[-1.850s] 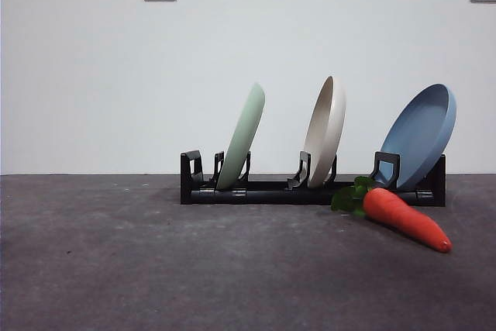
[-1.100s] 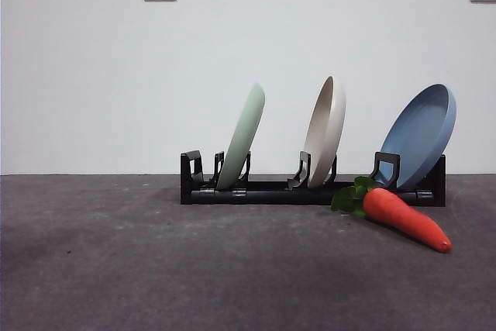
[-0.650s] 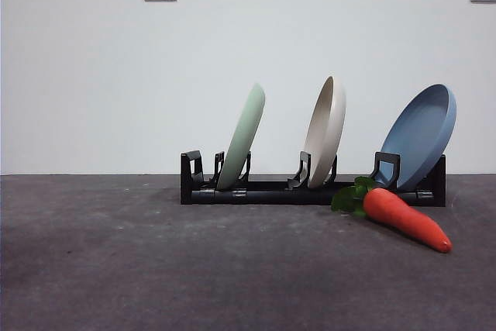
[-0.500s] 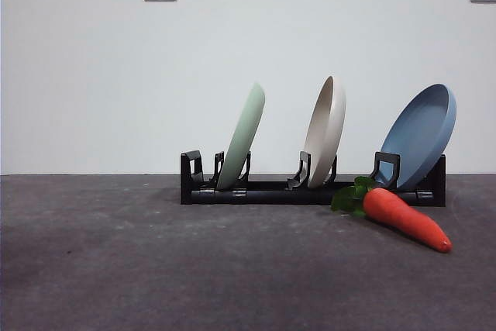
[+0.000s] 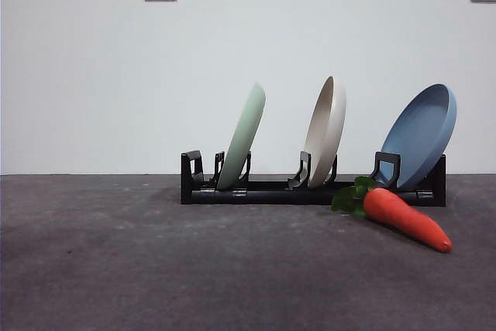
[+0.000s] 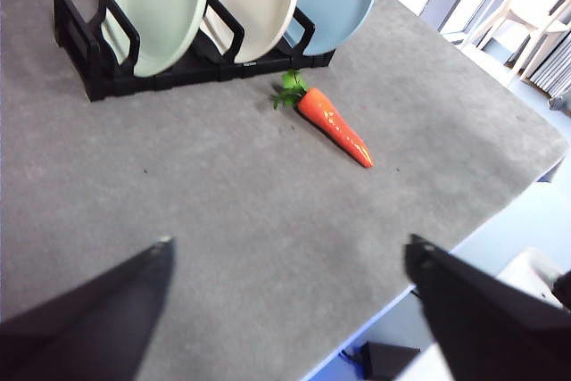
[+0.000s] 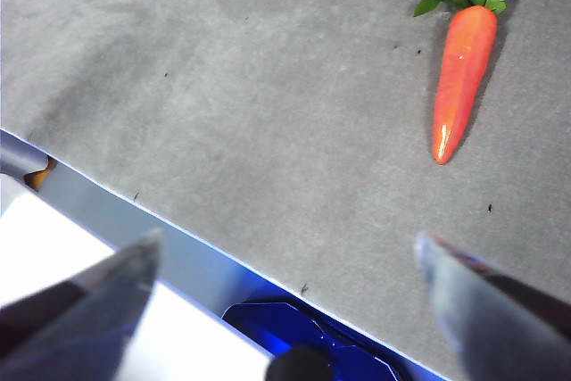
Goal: Take the green plate from the plate rack,put the plate on the table,take the carrot from the table,put the carrot in the plate
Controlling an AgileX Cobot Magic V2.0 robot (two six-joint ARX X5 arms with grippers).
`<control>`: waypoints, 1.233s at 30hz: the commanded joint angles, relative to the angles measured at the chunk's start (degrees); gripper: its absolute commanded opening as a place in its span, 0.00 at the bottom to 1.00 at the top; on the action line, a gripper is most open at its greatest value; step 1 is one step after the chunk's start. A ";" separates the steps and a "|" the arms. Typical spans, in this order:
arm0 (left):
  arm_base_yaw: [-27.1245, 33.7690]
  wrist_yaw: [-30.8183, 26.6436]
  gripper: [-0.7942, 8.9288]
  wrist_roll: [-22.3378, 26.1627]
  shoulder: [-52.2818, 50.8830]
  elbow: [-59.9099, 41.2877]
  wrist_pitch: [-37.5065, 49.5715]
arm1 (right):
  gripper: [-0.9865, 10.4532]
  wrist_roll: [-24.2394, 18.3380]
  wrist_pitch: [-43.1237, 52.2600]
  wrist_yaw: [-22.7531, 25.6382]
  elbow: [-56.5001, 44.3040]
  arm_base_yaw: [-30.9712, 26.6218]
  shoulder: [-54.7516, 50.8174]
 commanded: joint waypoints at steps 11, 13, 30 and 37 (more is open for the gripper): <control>-4.26 -0.13 0.63 -0.76 17.55 8.00 15.02 | 0.66 0.39 0.20 -0.24 0.15 -0.07 0.26; -6.05 -0.83 0.63 -0.76 21.88 10.54 17.75 | 0.66 0.39 0.17 -0.24 0.15 -0.07 0.57; -19.10 -15.26 0.63 1.68 62.99 36.74 31.74 | 0.66 0.42 -0.22 -0.22 0.15 -0.07 0.83; -20.31 -17.86 0.63 2.71 76.91 44.30 35.43 | 0.66 0.42 -0.26 -0.22 0.15 -0.07 0.83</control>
